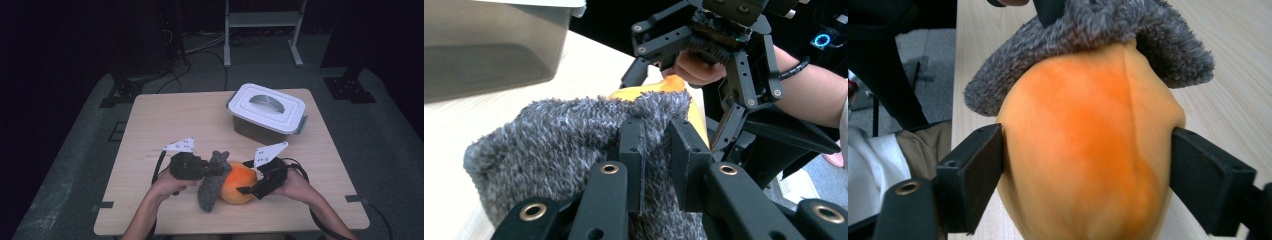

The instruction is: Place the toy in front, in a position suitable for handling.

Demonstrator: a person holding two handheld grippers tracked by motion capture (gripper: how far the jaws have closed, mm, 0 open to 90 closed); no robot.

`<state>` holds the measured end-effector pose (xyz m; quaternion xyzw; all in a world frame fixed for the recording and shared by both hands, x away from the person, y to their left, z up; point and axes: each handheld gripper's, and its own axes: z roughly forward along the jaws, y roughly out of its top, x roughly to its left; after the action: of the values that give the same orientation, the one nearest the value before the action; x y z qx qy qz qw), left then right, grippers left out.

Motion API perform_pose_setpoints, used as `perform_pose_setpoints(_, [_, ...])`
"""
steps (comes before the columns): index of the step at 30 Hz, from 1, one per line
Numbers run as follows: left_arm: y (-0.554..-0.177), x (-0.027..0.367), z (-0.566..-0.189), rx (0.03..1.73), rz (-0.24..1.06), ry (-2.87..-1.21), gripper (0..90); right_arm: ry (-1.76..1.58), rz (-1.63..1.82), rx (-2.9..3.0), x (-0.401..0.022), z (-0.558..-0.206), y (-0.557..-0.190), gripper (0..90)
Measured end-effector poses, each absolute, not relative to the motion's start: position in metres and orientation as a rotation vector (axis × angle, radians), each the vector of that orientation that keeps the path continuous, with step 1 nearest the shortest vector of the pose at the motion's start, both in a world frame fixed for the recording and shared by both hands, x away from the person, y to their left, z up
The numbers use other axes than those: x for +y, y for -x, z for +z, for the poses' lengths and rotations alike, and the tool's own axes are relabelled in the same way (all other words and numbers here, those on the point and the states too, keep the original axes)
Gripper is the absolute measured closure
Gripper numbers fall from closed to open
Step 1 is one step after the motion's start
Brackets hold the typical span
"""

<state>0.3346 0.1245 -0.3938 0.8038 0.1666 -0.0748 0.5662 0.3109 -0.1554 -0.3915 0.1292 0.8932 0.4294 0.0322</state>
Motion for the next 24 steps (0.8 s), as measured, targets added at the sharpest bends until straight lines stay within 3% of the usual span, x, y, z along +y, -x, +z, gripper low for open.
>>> perform_pose_setpoints(4, [-0.335, 0.120, -0.393, 0.389, -0.169, -1.896, 77.2, -0.411, 1.277, 2.777, -0.148, -0.391, -0.319, 16.8])
perform_pose_setpoints(7, [-0.337, 0.125, -0.393, 0.395, -0.158, -1.895, 77.3, -0.371, 1.273, 2.776, -0.146, -0.392, -0.322, 36.6])
perform_pose_setpoints(10, [-0.337, 0.134, -0.390, 0.407, -0.146, -1.875, 77.2, -0.355, 1.349, 2.752, -0.148, -0.393, -0.324, 47.2])
perform_pose_setpoints(24, [-0.336, 0.167, -0.385, 0.457, -0.103, -1.833, 77.3, -0.248, 1.510, 2.718, -0.120, -0.403, -0.333, 46.9])
